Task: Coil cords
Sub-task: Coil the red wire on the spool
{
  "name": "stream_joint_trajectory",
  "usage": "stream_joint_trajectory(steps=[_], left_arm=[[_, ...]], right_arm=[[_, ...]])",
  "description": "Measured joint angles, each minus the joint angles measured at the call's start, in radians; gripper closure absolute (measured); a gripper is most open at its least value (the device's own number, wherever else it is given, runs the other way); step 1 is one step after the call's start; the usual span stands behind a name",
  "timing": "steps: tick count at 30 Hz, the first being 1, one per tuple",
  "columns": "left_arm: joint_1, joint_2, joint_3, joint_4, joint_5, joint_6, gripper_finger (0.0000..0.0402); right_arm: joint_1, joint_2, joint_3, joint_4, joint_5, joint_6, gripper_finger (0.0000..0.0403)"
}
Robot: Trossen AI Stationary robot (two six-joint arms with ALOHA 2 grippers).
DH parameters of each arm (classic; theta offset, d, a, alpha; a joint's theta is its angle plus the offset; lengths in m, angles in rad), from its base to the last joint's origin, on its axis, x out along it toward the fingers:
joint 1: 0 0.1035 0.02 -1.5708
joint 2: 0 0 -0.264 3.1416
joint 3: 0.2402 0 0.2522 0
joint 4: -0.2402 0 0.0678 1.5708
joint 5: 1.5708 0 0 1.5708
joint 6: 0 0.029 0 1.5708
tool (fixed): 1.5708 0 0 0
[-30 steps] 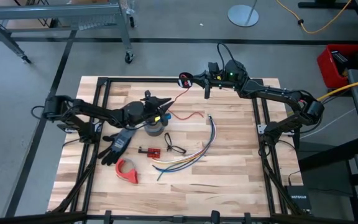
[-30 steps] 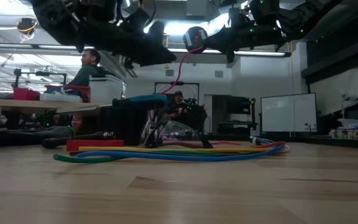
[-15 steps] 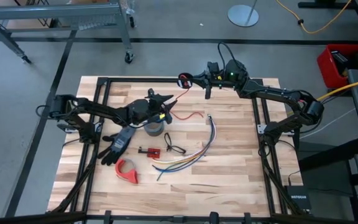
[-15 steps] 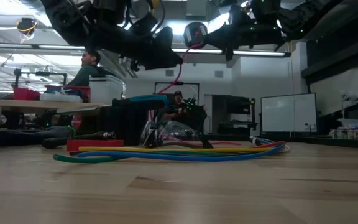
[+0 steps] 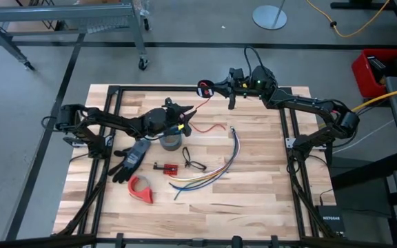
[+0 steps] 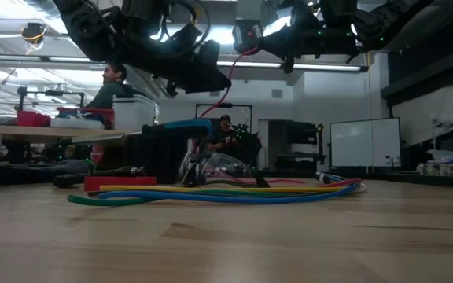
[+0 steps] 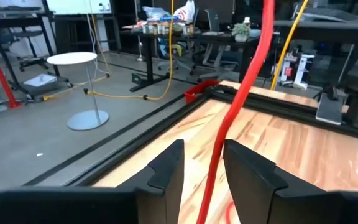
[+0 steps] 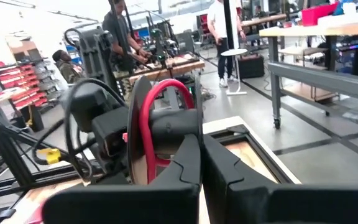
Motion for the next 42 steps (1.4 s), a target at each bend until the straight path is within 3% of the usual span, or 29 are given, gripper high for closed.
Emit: stream_joint_trajectory(steps=[12, 17, 42], left_arm=[[0.0, 0.0, 0.0, -0.023, 0.002, -0.009, 0.0309], [0.0, 0.0, 0.0, -0.03, 0.055, -0.012, 0.0313], [0.0, 0.0, 0.0, -0.044, 0.055, -0.008, 0.0324]], right_arm=[[0.0, 0.0, 0.0, 0.037, -0.006, 0.015, 0.0402], [0.0, 0.0, 0.0, 0.083, -0.006, 0.035, 0.0402], [0.0, 0.0, 0.0, 0.13, -0.006, 0.06, 0.0402]])
